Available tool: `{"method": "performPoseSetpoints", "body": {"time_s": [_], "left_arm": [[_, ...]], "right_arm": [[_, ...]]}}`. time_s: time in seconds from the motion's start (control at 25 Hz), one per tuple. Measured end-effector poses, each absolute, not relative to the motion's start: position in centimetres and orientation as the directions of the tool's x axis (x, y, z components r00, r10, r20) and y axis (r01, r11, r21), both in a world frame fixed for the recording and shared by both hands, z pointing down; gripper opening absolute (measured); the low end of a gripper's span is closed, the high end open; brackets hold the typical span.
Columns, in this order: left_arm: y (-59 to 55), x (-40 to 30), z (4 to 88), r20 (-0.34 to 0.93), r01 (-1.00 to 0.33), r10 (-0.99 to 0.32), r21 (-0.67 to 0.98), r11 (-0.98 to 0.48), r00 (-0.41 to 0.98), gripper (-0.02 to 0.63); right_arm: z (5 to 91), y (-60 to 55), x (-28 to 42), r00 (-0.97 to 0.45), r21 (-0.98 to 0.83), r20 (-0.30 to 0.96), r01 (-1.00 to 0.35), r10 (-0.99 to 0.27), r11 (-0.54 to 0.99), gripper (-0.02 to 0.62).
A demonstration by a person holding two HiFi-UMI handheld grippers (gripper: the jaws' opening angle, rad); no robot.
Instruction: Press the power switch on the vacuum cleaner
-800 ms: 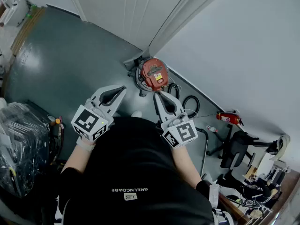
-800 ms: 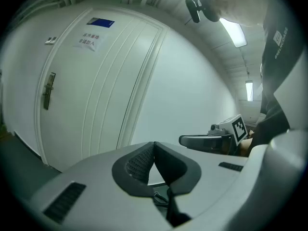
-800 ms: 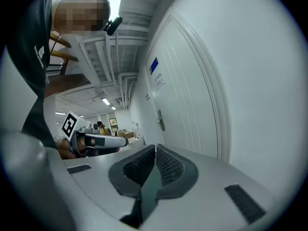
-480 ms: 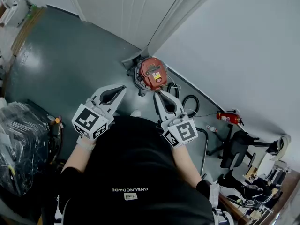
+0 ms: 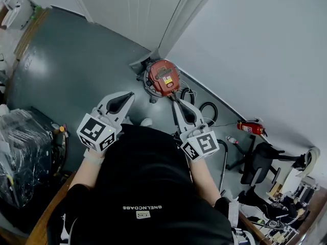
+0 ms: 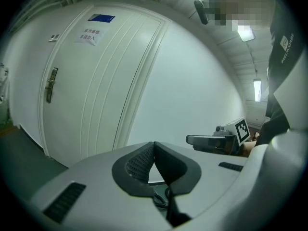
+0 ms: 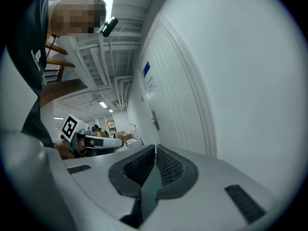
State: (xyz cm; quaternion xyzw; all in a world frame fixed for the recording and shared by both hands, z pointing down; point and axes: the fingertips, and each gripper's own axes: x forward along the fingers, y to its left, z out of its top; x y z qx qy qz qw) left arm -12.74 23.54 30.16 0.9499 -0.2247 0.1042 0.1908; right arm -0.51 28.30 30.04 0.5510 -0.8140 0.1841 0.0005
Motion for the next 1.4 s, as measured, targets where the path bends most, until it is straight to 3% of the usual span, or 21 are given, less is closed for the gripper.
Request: {"method": "performPoseSetpoints", "body": {"time_s": [0.56,1.16,1.4], "left_arm": [[18.2,-11.2,33.2,0.306,-0.480,-0.386,0.357,-0.801,0.870,0.014],[-0.6,-9.9,34.4,0.349,-0.317,-0.180,0.392,-0.863,0.920,0.014],[-3.9,-9.3,35.8,0.389,-0.285,-0.112,0.421,-0.861,0.915,0.014]], "right_arm": [[32.9,23.0,1.5,-0.396,-0.322,0.252,-0.895,-0.883,0.310,0.032],[34.1,3.0,1.1,-0.323,-0.292,0.344,-0.929,-0.882,0.227,0.032],[36.6,-0.2,2.4,-0.281,-0.240,0.480,-0.953,-0.831,0.184,0.032]]}}
